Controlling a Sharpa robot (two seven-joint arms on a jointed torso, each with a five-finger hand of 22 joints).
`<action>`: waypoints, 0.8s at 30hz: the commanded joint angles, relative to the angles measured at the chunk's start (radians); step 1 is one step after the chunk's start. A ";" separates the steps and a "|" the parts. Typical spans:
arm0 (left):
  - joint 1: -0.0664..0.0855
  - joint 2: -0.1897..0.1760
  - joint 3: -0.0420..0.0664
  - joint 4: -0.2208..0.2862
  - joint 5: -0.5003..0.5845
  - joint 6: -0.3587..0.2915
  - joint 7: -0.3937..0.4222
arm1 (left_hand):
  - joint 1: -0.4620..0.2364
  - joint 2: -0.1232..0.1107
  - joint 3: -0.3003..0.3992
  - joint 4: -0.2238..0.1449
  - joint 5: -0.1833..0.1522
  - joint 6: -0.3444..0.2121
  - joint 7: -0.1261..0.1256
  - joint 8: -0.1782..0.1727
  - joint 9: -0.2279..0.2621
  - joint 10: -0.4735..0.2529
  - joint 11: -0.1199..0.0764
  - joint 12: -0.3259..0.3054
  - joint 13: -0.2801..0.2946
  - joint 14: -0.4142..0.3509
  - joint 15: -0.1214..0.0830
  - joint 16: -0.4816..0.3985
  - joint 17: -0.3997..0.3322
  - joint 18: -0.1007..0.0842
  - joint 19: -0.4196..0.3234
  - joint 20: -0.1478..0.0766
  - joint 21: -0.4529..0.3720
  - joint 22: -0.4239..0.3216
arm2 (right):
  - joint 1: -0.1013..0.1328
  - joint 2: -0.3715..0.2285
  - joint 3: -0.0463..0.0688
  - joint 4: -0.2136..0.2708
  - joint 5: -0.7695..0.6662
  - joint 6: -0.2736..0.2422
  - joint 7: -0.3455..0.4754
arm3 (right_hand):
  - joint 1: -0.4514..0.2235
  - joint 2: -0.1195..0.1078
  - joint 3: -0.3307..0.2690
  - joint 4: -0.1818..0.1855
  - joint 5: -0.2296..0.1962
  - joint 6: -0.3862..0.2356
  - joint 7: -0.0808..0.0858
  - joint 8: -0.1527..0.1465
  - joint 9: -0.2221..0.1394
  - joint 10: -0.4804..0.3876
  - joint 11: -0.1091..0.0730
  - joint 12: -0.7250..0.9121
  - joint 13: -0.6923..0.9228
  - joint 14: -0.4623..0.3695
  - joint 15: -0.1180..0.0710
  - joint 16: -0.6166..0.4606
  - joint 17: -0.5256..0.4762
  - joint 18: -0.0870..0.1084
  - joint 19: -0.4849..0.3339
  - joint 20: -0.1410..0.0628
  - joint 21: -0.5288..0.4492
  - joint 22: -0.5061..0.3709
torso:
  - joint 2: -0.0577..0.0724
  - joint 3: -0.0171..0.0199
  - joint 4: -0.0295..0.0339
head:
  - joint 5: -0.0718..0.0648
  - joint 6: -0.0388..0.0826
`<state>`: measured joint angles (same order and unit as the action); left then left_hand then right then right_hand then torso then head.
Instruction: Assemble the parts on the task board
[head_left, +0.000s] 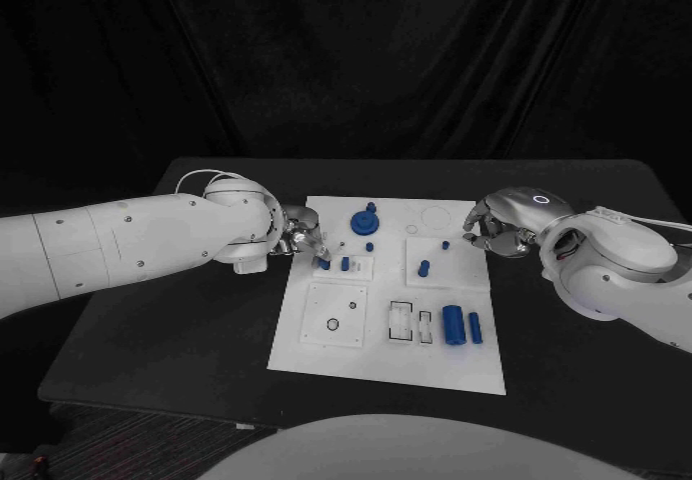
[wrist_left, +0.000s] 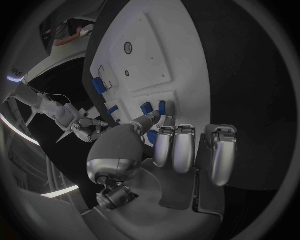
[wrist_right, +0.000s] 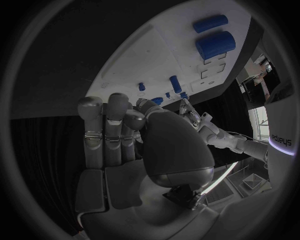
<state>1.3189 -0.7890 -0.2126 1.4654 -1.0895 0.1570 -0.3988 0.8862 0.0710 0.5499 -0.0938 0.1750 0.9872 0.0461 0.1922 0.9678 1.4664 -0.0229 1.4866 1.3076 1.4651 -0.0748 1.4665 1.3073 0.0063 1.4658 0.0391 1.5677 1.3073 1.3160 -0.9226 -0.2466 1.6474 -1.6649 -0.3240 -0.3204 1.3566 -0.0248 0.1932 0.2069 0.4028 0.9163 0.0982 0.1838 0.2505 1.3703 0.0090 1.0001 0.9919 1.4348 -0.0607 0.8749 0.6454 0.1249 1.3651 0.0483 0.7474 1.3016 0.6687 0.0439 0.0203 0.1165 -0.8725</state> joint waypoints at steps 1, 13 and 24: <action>-0.004 0.005 -0.003 0.000 0.005 0.026 0.003 | -0.042 -0.018 -0.084 0.063 -0.100 0.000 0.021 -0.034 -0.036 0.049 0.014 -0.006 0.216 0.073 0.013 -0.009 0.212 -0.006 0.103 0.009 0.000 0.262 | -0.002 0.000 0.001 0.001 -0.005 0.008 -0.017 | 0.010 0.002 0.005 -0.002 0.004 0.005 0.003 -0.006 -0.002 -0.009 0.001 -0.007 -0.001 0.001 0.002 -0.005 0.000 0.009 0.004 0.003 -0.005 -0.001 | 0.000 0.0002 -0.0002 | 0.000 0.000; -0.004 0.007 -0.003 -0.006 0.005 0.013 0.005 | -0.093 -0.014 -0.265 0.195 -0.126 0.051 0.007 -0.002 0.000 0.046 0.006 -0.008 0.216 0.073 0.007 -0.010 0.212 -0.005 0.102 0.007 -0.002 0.262 | -0.002 0.000 0.001 0.000 -0.005 0.014 -0.019 | 0.010 0.002 0.005 -0.002 0.004 0.005 0.003 -0.006 -0.002 -0.009 0.001 -0.007 -0.001 0.001 0.002 -0.005 0.000 0.009 0.004 0.003 -0.005 -0.001 | 0.000 0.0000 -0.0005 | -0.001 0.000; -0.004 0.003 -0.003 -0.011 0.005 -0.037 0.011 | -0.079 0.002 -0.368 0.259 -0.127 -0.001 -0.005 0.124 0.203 0.055 -0.006 0.005 0.223 0.076 -0.004 -0.001 0.217 -0.006 0.105 -0.004 0.003 0.263 | -0.003 -0.001 0.001 0.000 -0.005 0.014 -0.019 | 0.011 0.002 0.005 -0.002 0.005 0.005 0.003 -0.007 -0.002 -0.010 0.001 -0.008 -0.002 0.001 0.003 -0.006 -0.001 0.009 0.005 0.003 -0.005 -0.001 | 0.000 -0.0001 -0.0002 | 0.000 0.000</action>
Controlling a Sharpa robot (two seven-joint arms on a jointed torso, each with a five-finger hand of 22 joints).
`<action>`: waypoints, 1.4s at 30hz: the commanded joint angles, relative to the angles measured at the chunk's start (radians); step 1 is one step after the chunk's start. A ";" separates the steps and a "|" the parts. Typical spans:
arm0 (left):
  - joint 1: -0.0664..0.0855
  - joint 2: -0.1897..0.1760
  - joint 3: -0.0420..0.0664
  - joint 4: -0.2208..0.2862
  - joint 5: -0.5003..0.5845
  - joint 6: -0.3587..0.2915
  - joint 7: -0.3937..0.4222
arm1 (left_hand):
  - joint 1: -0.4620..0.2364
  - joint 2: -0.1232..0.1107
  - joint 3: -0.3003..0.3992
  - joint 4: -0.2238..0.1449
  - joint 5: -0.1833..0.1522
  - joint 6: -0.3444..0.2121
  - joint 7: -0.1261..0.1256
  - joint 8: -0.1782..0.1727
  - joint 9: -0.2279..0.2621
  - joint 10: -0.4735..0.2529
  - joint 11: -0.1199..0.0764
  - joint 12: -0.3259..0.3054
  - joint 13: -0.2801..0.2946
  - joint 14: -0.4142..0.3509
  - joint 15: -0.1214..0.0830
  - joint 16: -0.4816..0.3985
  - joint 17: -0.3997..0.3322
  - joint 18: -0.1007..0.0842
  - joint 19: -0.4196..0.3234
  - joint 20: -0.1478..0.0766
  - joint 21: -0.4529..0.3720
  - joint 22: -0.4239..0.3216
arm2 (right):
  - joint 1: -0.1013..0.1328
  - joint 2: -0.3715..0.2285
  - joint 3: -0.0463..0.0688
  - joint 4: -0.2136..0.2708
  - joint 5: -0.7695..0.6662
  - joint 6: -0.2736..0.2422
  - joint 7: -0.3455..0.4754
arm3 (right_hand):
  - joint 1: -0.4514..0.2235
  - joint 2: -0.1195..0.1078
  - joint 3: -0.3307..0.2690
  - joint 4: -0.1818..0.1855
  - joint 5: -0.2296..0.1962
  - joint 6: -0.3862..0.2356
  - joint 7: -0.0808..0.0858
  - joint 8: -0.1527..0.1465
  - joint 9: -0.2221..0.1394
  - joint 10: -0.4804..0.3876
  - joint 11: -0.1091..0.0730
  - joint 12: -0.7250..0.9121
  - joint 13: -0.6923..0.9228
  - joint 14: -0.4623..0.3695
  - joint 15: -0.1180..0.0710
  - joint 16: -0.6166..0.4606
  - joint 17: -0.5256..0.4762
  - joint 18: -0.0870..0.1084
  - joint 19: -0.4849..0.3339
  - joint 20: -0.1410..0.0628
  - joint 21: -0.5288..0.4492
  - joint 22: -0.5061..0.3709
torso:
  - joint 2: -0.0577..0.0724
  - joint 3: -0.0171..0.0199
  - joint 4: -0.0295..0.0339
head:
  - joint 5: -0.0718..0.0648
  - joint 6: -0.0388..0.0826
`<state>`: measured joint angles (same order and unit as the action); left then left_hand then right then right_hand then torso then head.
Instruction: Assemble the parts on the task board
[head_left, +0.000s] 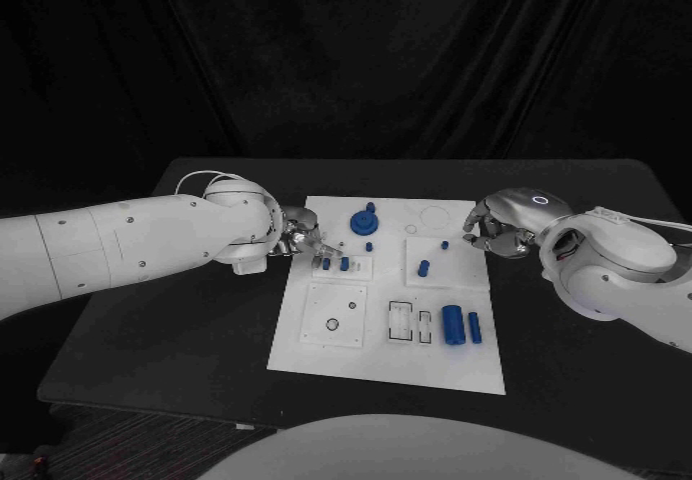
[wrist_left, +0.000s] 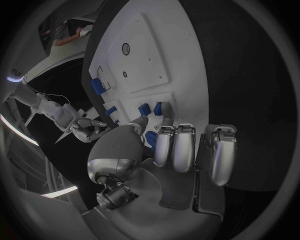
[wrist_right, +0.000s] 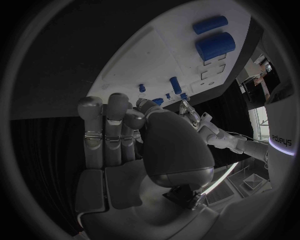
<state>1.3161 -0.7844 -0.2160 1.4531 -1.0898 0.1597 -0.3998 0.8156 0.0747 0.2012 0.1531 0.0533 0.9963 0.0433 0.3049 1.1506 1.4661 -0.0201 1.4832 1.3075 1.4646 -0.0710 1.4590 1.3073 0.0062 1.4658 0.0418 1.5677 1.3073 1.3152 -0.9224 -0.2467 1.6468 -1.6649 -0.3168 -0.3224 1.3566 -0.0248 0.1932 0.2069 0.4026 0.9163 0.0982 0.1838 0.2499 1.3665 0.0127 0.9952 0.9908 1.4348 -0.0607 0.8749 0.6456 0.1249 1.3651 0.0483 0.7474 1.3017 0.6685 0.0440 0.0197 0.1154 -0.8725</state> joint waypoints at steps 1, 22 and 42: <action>-0.001 -0.004 0.001 0.002 0.005 -0.056 0.015 | -0.011 -0.002 -0.026 0.018 -0.006 -0.013 -0.003 0.015 0.027 0.055 -0.009 0.008 0.223 0.078 -0.008 0.009 0.218 -0.006 0.105 -0.008 0.003 0.263 | -0.003 -0.001 0.001 0.001 -0.005 0.006 -0.017 | 0.011 0.002 0.005 -0.002 0.005 0.005 0.003 -0.007 -0.002 -0.006 -0.003 -0.004 -0.001 0.001 0.003 -0.006 -0.001 0.009 0.005 0.003 -0.005 -0.001 | 0.000 -0.0002 0.0004 | 0.000 0.000; 0.057 -0.037 0.001 -0.054 -0.331 -0.563 0.703 | 0.537 -0.036 -0.077 0.022 0.038 -0.284 0.060 -0.244 -0.360 -0.513 0.058 -0.661 -0.092 -0.129 0.064 -0.238 0.128 0.037 -0.042 0.061 -0.177 0.204 | -0.002 -0.032 0.001 0.013 -0.005 -0.038 0.001 | -0.002 -0.003 0.002 0.005 0.004 0.007 0.003 -0.009 -0.004 -0.005 -0.003 -0.008 -0.004 0.005 0.003 0.000 0.011 0.008 0.010 0.003 0.004 0.002 | 0.000 -0.0005 0.0004 | 0.010 0.000; -0.001 0.081 0.001 -0.180 -0.735 -0.645 0.812 | 0.552 -0.164 0.001 0.045 -0.004 -0.147 -0.071 -0.232 -0.814 -0.702 -0.024 -1.263 -0.916 -0.116 0.027 -0.322 -0.084 0.034 0.009 0.045 -0.170 0.209 | -0.002 -0.032 0.001 0.006 -0.005 -0.039 0.019 | -0.004 -0.002 0.002 0.007 0.004 0.009 0.002 -0.008 -0.004 -0.006 -0.004 -0.014 -0.010 0.006 0.002 -0.003 0.007 0.008 0.010 0.003 0.000 0.000 | 0.016 -0.0099 0.0020 | -0.001 0.000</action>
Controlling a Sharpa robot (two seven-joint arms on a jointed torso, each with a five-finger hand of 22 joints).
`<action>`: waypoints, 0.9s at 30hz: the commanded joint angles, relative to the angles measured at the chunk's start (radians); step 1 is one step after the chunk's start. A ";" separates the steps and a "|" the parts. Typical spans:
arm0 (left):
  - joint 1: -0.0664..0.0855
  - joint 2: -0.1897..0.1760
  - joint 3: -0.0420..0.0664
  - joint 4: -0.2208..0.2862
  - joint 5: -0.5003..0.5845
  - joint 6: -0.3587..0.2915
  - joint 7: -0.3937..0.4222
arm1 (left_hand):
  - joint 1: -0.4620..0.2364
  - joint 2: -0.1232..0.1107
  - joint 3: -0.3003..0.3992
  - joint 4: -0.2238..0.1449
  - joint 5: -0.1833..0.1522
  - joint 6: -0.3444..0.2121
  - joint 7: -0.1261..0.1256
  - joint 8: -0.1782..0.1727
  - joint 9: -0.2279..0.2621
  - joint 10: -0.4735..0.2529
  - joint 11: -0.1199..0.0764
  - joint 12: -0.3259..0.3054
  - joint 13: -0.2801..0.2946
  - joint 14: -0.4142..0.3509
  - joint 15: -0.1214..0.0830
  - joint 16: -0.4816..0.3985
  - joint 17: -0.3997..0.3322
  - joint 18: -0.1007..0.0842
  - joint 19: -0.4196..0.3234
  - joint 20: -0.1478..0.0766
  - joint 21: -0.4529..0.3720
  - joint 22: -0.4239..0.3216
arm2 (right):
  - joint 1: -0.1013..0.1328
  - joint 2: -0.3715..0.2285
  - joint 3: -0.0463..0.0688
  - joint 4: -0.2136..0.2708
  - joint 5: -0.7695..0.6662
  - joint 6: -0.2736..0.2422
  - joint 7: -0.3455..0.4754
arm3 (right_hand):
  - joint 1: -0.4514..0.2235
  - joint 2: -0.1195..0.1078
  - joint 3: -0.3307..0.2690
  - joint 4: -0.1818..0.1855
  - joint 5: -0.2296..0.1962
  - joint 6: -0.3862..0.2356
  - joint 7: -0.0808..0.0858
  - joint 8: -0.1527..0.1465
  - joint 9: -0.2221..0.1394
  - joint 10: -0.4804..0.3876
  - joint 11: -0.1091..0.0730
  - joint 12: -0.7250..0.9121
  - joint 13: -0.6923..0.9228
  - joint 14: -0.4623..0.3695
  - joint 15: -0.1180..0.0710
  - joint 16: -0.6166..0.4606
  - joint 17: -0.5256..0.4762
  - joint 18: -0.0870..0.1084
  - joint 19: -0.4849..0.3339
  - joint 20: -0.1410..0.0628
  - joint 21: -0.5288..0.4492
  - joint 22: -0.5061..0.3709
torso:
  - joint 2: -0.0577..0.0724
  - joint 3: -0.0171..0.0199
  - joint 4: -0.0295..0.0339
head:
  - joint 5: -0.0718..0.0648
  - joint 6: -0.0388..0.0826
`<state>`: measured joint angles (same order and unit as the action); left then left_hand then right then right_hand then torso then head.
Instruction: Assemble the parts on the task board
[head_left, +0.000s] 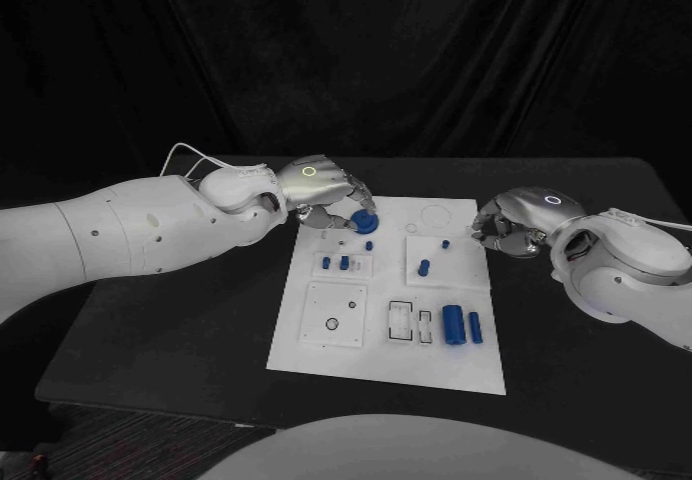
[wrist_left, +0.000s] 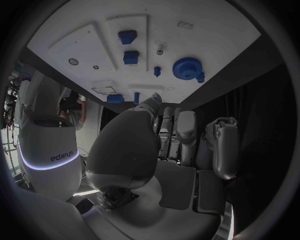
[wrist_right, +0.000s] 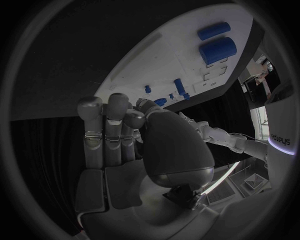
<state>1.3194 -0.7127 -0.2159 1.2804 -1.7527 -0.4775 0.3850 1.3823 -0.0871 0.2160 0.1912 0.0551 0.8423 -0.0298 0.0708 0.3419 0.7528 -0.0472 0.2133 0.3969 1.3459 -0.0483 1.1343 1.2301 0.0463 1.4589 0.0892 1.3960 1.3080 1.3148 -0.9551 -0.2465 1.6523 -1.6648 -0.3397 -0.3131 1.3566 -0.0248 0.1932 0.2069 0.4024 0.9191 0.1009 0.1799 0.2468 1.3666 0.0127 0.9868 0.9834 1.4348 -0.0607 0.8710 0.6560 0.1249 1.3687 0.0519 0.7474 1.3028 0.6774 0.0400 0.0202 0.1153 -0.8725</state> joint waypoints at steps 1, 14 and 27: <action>-0.006 0.012 0.001 -0.009 -0.073 -0.005 0.024 | -0.015 -0.001 -0.016 0.007 -0.005 0.007 0.000 0.001 -0.007 0.021 0.007 0.012 -0.006 0.003 0.004 0.005 -0.009 -0.006 0.016 -0.003 0.002 0.209 | -0.002 0.001 0.001 0.000 -0.005 -0.016 0.010 | -0.004 -0.002 0.002 0.007 0.004 0.007 -0.001 -0.004 -0.001 -0.006 -0.004 -0.006 -0.003 0.006 0.002 0.001 -0.003 0.008 0.006 -0.001 0.000 -0.001 | 0.007 -0.0063 0.0006 | 0.001 0.000; -0.027 0.055 0.001 -0.031 -0.079 0.064 -0.028 | 0.007 0.010 -0.007 -0.015 0.046 0.024 0.015 -0.003 -0.033 0.066 0.007 0.030 -0.031 -0.005 0.002 0.018 -0.045 -0.002 0.011 -0.008 -0.014 0.204 | -0.002 -0.001 0.001 0.003 -0.005 -0.012 0.009 | -0.003 -0.002 0.003 0.006 0.006 0.008 -0.002 -0.004 -0.002 -0.009 -0.005 -0.015 -0.011 0.004 0.001 -0.006 -0.011 0.009 0.005 -0.001 -0.007 -0.003 | 0.013 -0.0122 -0.0028 | -0.005 0.000; -0.040 0.081 0.001 -0.055 -0.080 0.088 -0.037 | 0.008 0.012 0.014 -0.027 0.073 0.058 0.021 0.008 -0.051 0.126 0.010 0.036 -0.051 -0.014 0.002 0.031 -0.080 0.000 0.009 -0.012 -0.027 0.201 | -0.002 -0.003 0.001 0.004 -0.005 -0.011 0.005 | 0.000 -0.001 0.006 0.004 0.007 0.009 -0.003 -0.004 -0.002 -0.010 -0.005 -0.018 -0.014 0.004 0.001 -0.007 -0.011 0.010 0.006 -0.001 -0.008 -0.003 | 0.012 -0.0124 -0.0033 | -0.012 0.000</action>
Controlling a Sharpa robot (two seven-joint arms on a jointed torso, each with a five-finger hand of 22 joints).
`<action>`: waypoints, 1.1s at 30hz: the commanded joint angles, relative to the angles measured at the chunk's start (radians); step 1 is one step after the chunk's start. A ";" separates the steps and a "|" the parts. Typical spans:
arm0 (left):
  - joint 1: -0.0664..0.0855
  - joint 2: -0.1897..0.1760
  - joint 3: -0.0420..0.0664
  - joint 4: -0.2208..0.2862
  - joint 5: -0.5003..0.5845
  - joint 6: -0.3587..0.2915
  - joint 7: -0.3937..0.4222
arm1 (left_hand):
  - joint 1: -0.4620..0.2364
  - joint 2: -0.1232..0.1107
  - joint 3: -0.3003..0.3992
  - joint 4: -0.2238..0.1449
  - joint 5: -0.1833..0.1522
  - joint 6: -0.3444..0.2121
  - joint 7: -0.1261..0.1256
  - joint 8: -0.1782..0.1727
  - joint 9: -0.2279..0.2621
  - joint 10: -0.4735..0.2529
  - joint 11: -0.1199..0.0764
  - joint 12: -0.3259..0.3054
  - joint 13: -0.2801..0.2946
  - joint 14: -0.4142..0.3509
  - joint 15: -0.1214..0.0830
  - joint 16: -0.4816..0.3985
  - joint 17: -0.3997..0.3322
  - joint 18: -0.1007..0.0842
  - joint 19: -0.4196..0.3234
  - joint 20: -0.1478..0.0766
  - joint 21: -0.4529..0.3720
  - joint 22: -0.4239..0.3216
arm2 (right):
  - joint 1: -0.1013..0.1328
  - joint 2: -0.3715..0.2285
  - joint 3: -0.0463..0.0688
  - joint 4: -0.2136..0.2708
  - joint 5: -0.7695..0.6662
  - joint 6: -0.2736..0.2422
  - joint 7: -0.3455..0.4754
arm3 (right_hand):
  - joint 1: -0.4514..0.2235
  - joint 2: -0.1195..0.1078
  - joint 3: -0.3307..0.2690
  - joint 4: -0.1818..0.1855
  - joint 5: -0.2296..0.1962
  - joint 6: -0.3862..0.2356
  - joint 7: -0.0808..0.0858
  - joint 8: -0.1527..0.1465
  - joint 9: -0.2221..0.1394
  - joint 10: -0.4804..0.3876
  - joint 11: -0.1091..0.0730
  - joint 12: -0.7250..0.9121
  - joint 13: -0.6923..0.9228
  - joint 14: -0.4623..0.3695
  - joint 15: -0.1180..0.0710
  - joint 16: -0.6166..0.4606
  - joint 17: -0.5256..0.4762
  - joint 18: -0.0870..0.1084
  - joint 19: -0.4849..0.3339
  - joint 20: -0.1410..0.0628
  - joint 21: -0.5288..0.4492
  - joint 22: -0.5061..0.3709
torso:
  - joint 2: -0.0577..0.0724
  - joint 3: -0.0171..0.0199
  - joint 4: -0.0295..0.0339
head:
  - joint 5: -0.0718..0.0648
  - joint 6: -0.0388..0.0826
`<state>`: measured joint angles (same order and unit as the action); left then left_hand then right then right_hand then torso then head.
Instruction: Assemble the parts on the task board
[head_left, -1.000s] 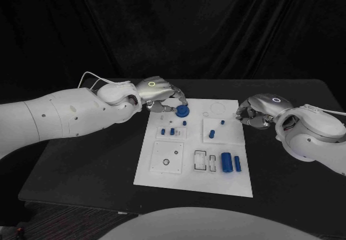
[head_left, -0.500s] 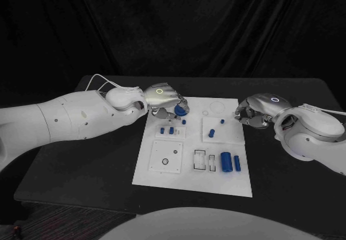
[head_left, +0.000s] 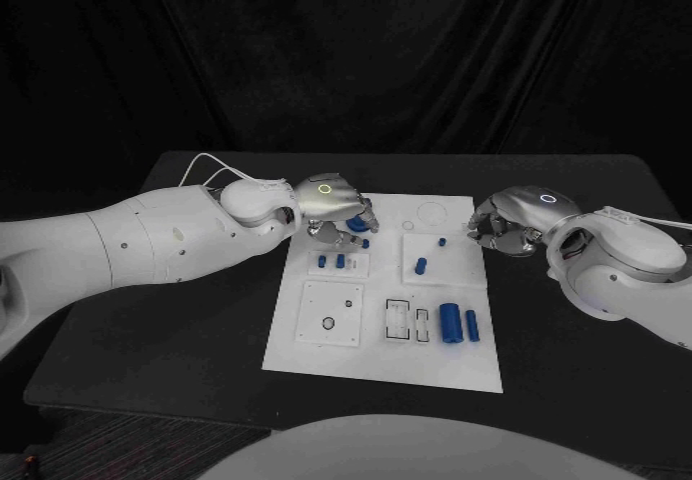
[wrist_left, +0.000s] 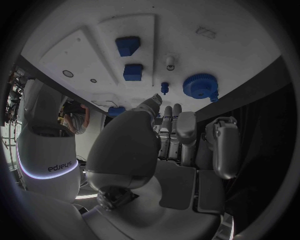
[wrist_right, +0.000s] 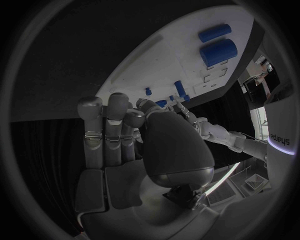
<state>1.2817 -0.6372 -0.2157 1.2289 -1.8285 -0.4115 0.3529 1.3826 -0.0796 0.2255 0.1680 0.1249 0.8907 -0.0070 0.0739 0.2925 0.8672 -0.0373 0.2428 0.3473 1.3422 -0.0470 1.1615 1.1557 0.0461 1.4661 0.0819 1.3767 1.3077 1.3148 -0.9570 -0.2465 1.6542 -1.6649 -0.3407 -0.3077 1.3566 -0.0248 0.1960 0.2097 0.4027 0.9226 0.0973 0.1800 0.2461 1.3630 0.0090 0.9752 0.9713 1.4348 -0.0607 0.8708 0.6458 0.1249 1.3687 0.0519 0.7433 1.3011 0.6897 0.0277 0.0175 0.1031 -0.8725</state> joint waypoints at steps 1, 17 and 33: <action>-0.003 0.007 0.001 -0.005 -0.004 0.023 -0.005 | 0.008 0.004 0.005 -0.004 0.004 0.010 -0.001 0.005 -0.002 0.012 0.000 0.007 -0.002 -0.011 0.001 0.003 -0.005 0.000 0.002 -0.005 -0.007 0.201 | -0.002 -0.001 0.001 0.002 -0.005 -0.010 0.000 | 0.000 -0.001 0.003 0.001 0.007 0.006 0.001 -0.004 -0.001 -0.007 -0.002 -0.006 -0.001 0.004 0.001 -0.007 -0.001 0.010 0.006 -0.001 -0.004 -0.001 | -0.001 -0.0002 0.0001 | 0.000 0.000; -0.020 0.037 0.001 -0.042 -0.004 0.056 -0.029 | 0.015 0.008 0.034 -0.022 0.035 0.020 0.003 0.001 -0.016 0.057 0.004 0.026 0.010 -0.035 0.000 -0.004 -0.048 0.003 -0.007 -0.005 -0.028 0.197 | -0.002 0.002 0.001 0.002 -0.005 -0.002 -0.003 | 0.003 -0.001 0.005 -0.001 0.008 0.007 0.001 -0.004 -0.002 -0.008 -0.002 -0.010 -0.004 0.004 0.000 -0.008 -0.001 0.010 0.006 -0.002 -0.004 -0.001 | 0.000 -0.0003 0.0015 | -0.005 0.000; -0.041 0.056 0.001 -0.069 -0.004 0.053 -0.027 | 0.019 0.013 0.048 -0.034 0.037 0.041 0.006 0.008 -0.017 0.077 0.005 0.038 0.023 -0.045 -0.002 -0.009 -0.070 0.005 -0.011 -0.005 -0.038 0.194 | -0.002 0.004 0.001 0.001 -0.005 0.001 -0.005 | 0.006 -0.001 0.007 -0.004 0.008 0.008 0.001 -0.004 -0.002 -0.009 -0.001 -0.013 -0.007 0.004 0.000 -0.010 -0.003 0.010 0.006 -0.002 -0.006 -0.002 | 0.000 -0.0003 0.0008 | -0.006 0.000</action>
<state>1.2450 -0.5836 -0.2141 1.1611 -1.8317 -0.3592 0.3206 1.3927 -0.0697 0.2662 0.1331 0.1586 0.9275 0.0003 0.0768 0.2748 0.9369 -0.0322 0.2758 0.3696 1.3008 -0.0498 1.1538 1.0861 0.0459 1.4622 0.0782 1.3457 1.3076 1.3147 -0.9536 -0.2465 1.6538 -1.6649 -0.3390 -0.3079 1.3566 -0.0248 0.1989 0.2068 0.4059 0.9226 0.0973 0.1800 0.2454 1.3630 0.0090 0.9673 0.9655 1.4348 -0.0607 0.8641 0.6444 0.1249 1.3687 0.0519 0.7433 1.3003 0.6896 0.0273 0.0185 0.0980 -0.8725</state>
